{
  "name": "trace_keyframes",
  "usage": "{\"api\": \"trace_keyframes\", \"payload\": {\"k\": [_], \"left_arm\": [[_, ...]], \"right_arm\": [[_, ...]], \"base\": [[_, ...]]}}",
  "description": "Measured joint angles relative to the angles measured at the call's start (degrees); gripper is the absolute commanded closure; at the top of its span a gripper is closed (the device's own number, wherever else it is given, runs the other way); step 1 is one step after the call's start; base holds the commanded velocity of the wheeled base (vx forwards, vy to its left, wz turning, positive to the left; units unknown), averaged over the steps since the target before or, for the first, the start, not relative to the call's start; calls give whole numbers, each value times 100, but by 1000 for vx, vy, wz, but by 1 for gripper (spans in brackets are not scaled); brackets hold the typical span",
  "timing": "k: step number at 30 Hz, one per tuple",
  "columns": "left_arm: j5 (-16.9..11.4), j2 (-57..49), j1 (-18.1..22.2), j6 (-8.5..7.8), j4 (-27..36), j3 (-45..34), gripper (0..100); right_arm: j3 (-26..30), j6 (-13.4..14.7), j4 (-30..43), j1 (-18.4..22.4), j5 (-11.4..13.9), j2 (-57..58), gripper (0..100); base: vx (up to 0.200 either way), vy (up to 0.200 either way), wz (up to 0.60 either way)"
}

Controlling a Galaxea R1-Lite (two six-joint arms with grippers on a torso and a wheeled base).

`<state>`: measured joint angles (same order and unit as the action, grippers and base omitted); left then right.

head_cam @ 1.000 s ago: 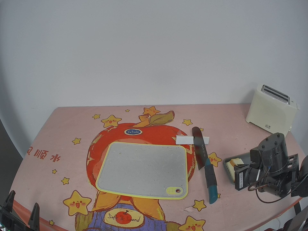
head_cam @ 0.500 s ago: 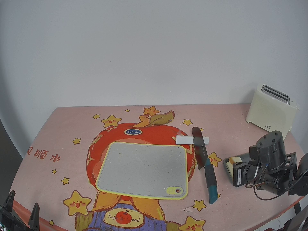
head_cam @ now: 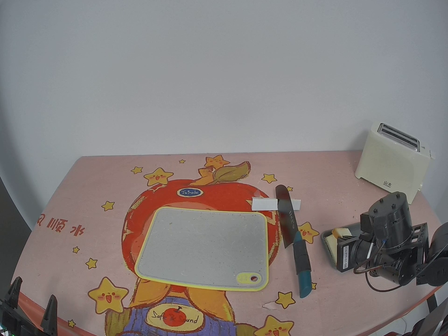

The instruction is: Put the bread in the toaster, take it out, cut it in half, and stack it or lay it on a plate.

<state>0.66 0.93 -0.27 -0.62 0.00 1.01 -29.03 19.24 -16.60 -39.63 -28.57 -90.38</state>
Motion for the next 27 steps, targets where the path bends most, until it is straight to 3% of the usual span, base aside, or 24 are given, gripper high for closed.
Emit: {"api": "trace_keyframes", "payload": {"k": [27], "left_arm": [[0,0,0,0,0,0,0]], "right_arm": [[26,44,2,-300,-110,-182,100]], "base": [[0,0,0]]}}
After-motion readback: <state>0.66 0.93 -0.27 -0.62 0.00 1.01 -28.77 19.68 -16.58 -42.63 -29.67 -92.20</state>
